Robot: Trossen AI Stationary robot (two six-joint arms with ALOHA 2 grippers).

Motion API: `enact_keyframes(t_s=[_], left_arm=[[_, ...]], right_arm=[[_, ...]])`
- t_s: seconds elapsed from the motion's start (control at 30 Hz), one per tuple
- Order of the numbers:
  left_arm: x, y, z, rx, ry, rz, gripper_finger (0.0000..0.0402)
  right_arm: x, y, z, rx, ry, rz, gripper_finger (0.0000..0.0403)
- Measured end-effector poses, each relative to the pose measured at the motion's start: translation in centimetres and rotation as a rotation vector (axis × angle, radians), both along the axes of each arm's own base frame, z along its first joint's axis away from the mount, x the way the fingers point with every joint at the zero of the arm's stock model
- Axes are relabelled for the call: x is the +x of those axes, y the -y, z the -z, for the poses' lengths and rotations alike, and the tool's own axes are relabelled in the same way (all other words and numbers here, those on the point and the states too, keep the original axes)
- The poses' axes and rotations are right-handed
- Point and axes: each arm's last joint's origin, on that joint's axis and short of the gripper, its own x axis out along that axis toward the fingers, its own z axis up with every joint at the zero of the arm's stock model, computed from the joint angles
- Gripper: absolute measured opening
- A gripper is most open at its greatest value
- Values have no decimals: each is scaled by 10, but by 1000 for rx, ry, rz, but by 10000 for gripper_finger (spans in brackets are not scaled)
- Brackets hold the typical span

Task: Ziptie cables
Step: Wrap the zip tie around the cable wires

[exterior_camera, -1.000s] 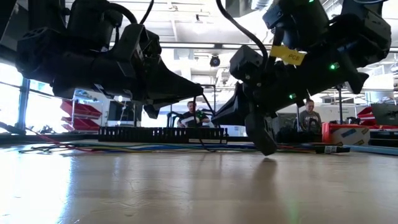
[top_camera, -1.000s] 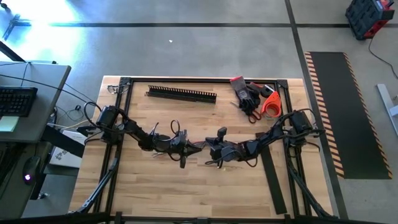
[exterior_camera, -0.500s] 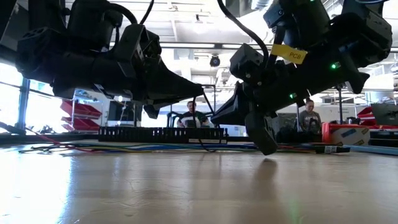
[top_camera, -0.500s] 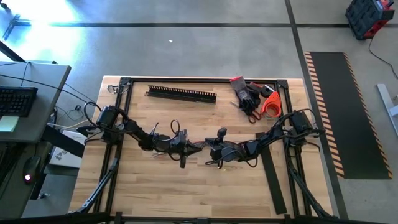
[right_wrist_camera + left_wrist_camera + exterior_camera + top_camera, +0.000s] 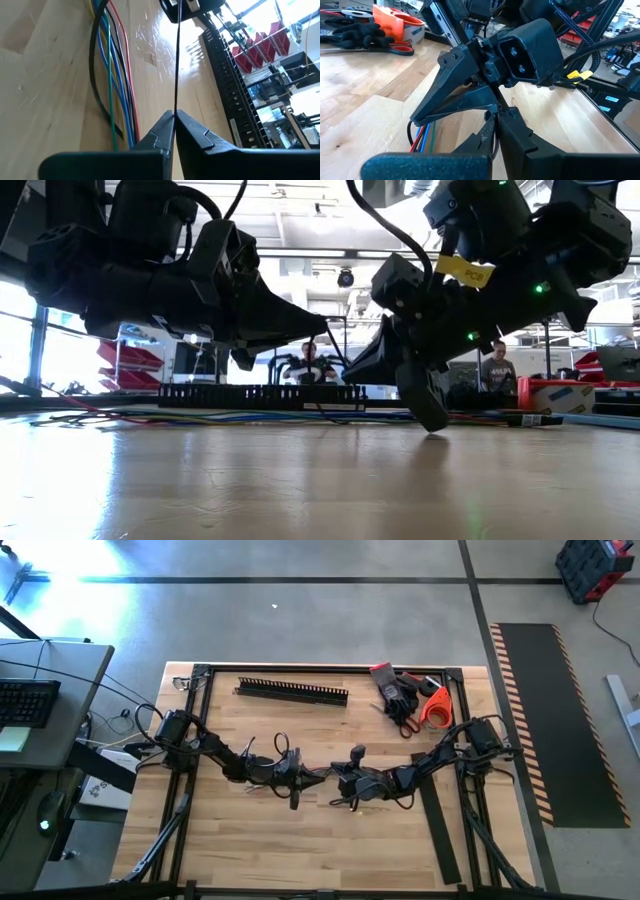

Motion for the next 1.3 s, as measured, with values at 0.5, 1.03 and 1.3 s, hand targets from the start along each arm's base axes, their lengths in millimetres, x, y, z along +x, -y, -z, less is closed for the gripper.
enact_keyframes(t_s=[0.5,1.03,1.3], left_arm=[[0,0,0,2,1,-13,0],[0,-1,0,5,2,-44,0],[-2,3,0,14,6,-91,0]], right_arm=[[-1,-1,1,29,7,14,0],[-4,-3,3,72,20,58,0],[-5,-1,5,106,32,107,0]])
